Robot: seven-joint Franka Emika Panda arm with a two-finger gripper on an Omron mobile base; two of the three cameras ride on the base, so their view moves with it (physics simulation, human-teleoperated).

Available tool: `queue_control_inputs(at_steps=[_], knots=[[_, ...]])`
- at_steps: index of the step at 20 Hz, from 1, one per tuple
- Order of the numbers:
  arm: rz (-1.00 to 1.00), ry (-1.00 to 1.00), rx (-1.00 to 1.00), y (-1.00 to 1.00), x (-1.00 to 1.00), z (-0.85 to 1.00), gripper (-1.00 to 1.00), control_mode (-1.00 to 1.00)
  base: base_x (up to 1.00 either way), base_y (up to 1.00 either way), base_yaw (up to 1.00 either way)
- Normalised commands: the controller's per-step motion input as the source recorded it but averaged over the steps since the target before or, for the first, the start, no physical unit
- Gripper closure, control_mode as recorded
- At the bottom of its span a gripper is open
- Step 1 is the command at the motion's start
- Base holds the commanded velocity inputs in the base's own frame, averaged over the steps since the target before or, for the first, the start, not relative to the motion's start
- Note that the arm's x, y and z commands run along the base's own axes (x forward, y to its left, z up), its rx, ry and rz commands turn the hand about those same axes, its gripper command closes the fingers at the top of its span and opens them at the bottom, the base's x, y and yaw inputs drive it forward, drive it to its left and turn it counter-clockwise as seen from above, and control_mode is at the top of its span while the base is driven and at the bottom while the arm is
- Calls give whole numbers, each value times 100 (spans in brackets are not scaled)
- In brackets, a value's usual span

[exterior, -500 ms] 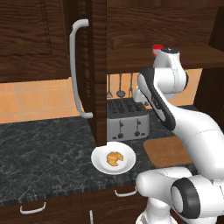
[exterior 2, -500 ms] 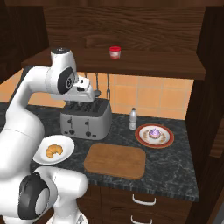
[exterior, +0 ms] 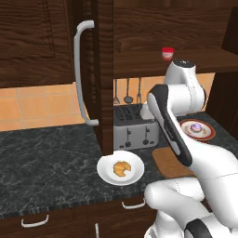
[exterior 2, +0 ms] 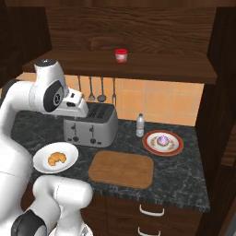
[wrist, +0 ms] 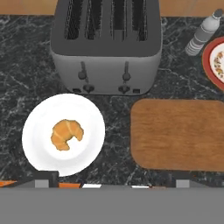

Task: From the different types of pastries on the counter, select a croissant and place it on the cutting board. Then retrieve a jar of jam from the cabinet and place it alongside the croissant on the cutting board.

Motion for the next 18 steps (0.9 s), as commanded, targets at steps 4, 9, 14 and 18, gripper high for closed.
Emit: queue_control_inputs(at_steps=[4,9,14,18], knots=[[-2,1,-3,61,1,-62,-100,-100,0,0,0],[-6,1,7,30,24,-96,-100,-100,0,0,0],[-8,1,26,29,16,-86,-100,-100,0,0,0],[-28,13,10,59,0,-64,-100,-100,0,0,0]])
